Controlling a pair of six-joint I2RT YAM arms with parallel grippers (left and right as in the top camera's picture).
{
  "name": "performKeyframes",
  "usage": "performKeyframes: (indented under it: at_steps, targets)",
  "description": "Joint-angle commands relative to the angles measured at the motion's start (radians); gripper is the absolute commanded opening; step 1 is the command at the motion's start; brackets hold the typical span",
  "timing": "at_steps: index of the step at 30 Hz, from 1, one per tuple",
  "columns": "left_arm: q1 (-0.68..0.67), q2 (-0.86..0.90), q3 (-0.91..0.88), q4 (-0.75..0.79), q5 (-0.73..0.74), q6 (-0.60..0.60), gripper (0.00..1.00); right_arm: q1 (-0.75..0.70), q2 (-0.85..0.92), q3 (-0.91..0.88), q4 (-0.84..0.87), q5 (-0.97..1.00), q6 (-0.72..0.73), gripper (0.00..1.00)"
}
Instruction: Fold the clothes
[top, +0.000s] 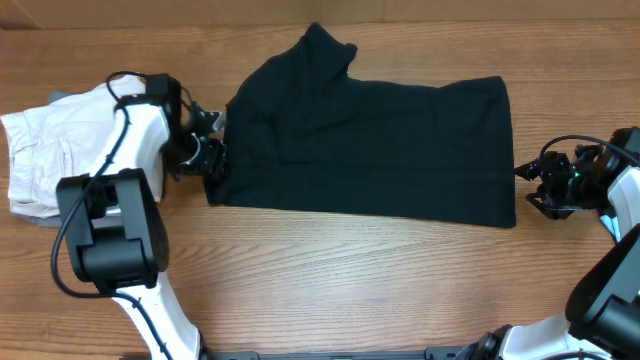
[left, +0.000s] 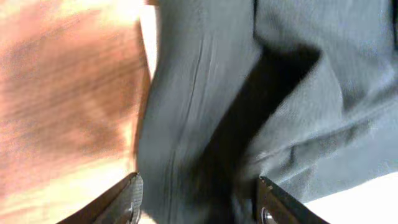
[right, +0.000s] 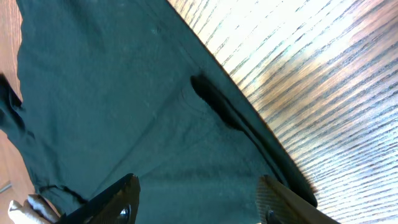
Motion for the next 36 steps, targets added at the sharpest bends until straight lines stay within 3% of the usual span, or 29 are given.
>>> performKeyframes:
  at_steps: [1, 10, 14, 22, 24, 28, 33, 36]
  targets:
    - [0.044, -0.005, 0.097, -0.076, 0.045, -0.029, 0.60, 0.000, -0.021, 0.024, 0.004, -0.008, 0.004, 0.64]
    - [0.061, -0.006, 0.077, -0.225, 0.089, 0.056, 0.54, 0.000, -0.021, 0.024, 0.016, -0.007, 0.003, 0.65]
    - [0.021, -0.006, 0.024, -0.187, 0.073, 0.093, 0.52, 0.000, -0.021, 0.024, 0.026, -0.007, 0.004, 0.68]
    - [-0.032, -0.006, -0.056, -0.055, -0.093, 0.084, 0.49, 0.000, -0.021, 0.024, 0.025, -0.007, 0.004, 0.68]
    - [-0.032, -0.006, -0.063, -0.033, -0.124, 0.079, 0.40, 0.000, -0.021, 0.024, 0.025, -0.007, 0.004, 0.69]
    - [-0.027, -0.006, -0.064, -0.001, -0.211, 0.044, 0.04, 0.000, -0.021, 0.024, 0.025, -0.007, 0.004, 0.68]
    - [-0.011, -0.006, -0.064, 0.056, -0.280, -0.010, 0.04, 0.000, -0.021, 0.024, 0.058, 0.000, 0.003, 0.68]
    - [-0.011, -0.006, -0.064, 0.068, -0.279, -0.010, 0.04, 0.007, -0.021, 0.018, 0.125, -0.001, -0.027, 0.60]
